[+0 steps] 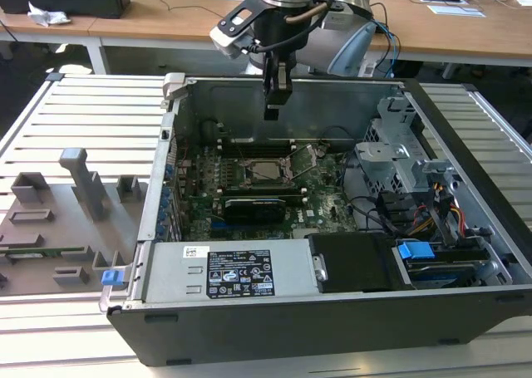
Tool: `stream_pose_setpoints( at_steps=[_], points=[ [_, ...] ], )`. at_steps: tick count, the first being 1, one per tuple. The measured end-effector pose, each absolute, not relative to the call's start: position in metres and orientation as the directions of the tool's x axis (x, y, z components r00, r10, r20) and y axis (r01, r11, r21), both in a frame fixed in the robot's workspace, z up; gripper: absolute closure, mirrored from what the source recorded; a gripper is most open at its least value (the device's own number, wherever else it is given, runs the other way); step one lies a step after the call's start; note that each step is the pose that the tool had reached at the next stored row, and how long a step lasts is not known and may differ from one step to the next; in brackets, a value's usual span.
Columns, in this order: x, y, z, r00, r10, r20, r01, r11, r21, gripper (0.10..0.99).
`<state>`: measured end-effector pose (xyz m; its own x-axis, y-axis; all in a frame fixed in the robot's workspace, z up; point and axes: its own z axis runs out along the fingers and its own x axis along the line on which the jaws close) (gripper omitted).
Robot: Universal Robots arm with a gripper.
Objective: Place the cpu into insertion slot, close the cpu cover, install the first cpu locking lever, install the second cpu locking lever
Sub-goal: 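Place the cpu into insertion slot, then close the cpu cover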
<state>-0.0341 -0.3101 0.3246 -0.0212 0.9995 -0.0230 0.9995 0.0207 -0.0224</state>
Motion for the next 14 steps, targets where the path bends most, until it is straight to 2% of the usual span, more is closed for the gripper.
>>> stream_pose_setpoints(
  at_steps=[14],
  points=[
    [-0.0272, -0.3101, 0.3251, -0.021, 1.000, -0.023, 1.000, 0.021, -0.022, 0.980]
  ],
)
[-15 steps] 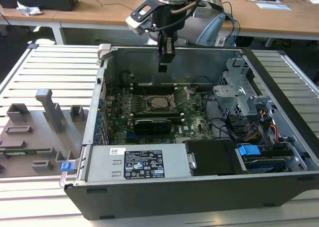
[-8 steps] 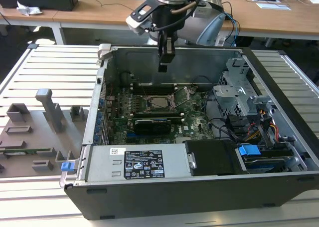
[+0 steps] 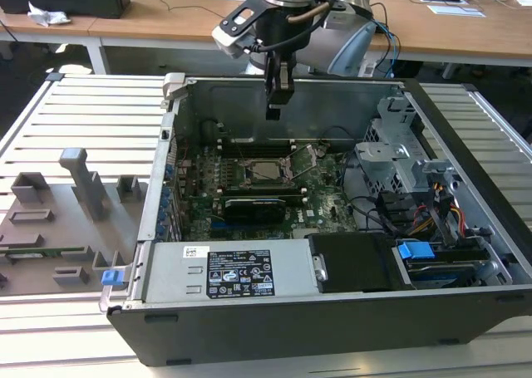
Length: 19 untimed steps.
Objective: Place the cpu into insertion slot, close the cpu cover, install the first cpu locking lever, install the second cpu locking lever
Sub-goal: 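Close the cpu cover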
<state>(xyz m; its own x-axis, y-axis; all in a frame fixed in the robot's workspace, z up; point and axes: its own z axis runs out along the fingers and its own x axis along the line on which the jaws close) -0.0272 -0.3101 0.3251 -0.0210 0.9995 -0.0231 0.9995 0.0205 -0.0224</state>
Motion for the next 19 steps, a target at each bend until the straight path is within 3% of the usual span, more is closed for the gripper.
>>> stream_pose_setpoints(
  at_steps=[19],
  points=[
    [0.034, -0.309, 0.325, -0.022, 0.999, -0.045, 0.999, 0.020, -0.030, 0.980]
  ],
)
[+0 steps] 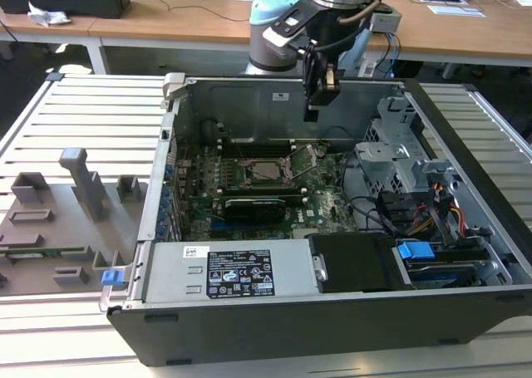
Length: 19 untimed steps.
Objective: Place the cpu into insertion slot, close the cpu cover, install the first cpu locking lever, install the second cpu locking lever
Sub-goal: 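Close the cpu cover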
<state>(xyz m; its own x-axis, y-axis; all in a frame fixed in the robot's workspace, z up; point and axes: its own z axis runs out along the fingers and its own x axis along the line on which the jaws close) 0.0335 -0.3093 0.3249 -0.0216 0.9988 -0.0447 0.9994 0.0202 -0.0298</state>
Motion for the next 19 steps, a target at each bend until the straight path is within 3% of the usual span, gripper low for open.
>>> stream_pose_setpoints(
  at_steps=[19],
  points=[
    [0.044, -0.309, 0.294, -0.022, 0.999, -0.046, 0.999, 0.020, -0.035, 0.980]
  ],
)
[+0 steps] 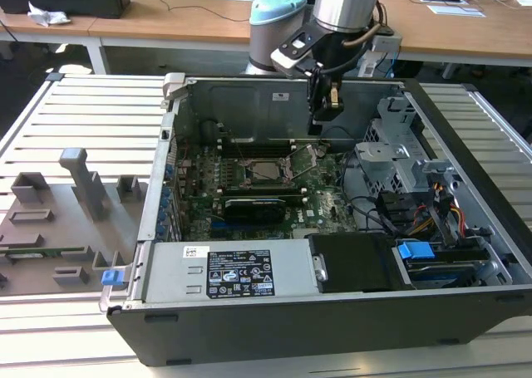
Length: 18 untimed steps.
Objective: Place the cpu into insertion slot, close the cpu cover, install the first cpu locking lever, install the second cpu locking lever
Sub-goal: 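Close the cpu cover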
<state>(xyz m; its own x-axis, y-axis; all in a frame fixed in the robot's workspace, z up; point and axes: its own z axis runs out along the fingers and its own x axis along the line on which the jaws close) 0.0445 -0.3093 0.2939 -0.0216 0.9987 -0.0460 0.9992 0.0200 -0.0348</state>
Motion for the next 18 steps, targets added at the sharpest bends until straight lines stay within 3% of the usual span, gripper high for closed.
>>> stream_pose_setpoints(
  at_steps=[18],
  points=[
    [0.074, -0.303, 0.243, -0.023, 0.999, -0.046, 0.999, 0.020, -0.050, 0.980]
  ],
)
